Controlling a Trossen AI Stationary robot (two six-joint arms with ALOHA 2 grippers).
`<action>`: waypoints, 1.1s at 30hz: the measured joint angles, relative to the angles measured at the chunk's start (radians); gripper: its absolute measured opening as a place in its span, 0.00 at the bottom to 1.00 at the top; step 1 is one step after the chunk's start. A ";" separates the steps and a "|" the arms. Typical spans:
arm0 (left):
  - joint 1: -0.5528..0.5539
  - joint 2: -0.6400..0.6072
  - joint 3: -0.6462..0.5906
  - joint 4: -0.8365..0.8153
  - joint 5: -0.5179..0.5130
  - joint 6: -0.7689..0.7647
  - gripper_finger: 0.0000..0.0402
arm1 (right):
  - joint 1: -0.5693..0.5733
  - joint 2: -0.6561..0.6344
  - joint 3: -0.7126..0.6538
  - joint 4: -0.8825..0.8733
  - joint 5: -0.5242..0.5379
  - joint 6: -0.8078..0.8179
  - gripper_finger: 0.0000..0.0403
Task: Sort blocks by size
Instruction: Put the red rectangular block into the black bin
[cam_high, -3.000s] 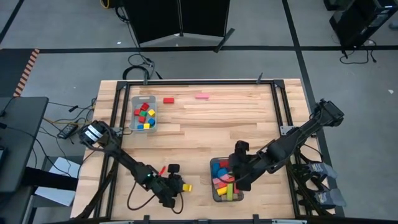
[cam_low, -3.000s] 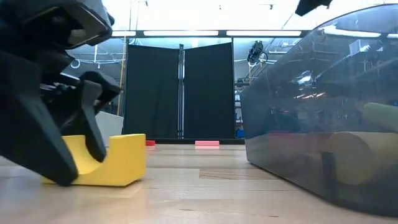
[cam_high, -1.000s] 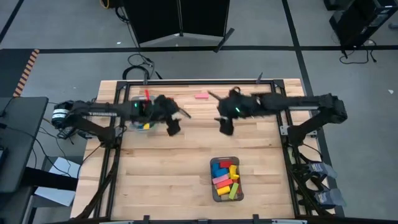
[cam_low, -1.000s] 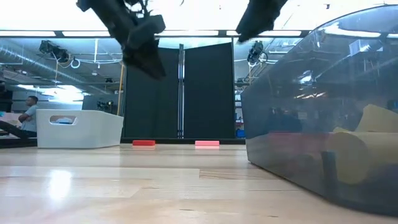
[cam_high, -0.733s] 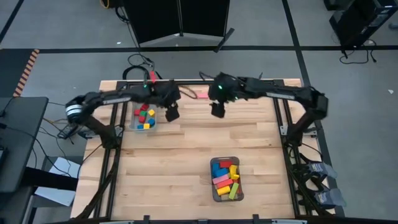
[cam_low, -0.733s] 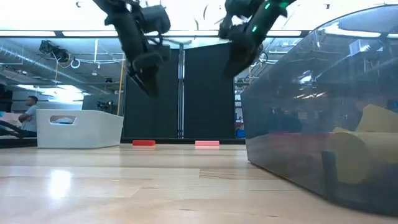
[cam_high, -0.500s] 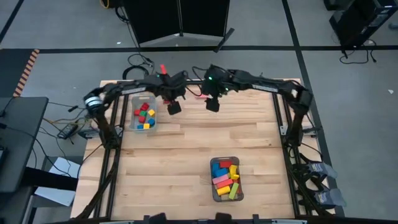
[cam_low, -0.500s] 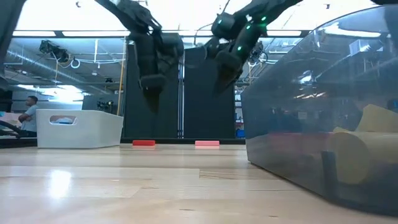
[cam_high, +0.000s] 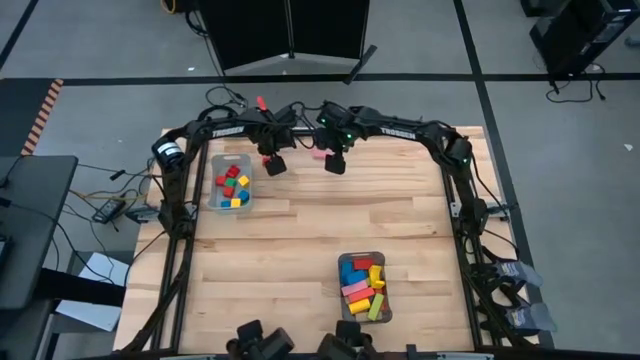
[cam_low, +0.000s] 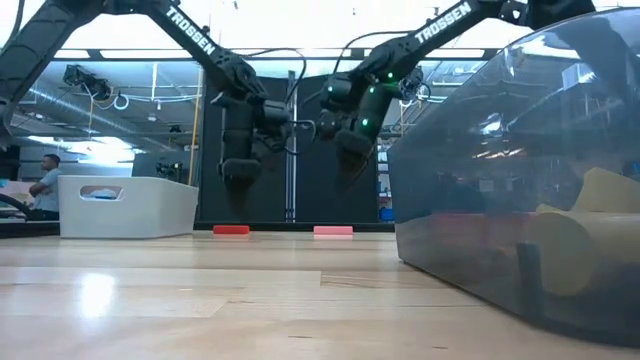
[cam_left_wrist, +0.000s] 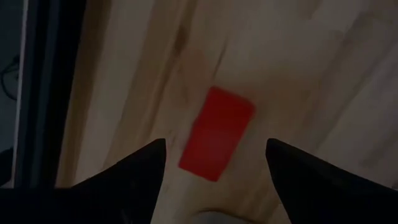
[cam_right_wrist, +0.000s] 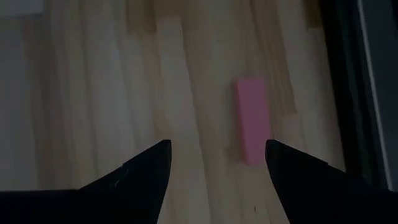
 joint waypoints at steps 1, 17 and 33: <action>0.007 0.000 -0.006 0.010 0.001 0.007 0.71 | -0.004 0.006 0.000 0.003 -0.002 -0.002 0.67; 0.036 0.031 -0.120 0.096 0.064 0.125 0.71 | -0.027 0.018 0.001 0.050 -0.069 0.016 0.67; 0.041 0.043 -0.125 0.123 0.083 0.074 0.33 | -0.029 0.009 0.001 0.060 -0.042 0.038 0.67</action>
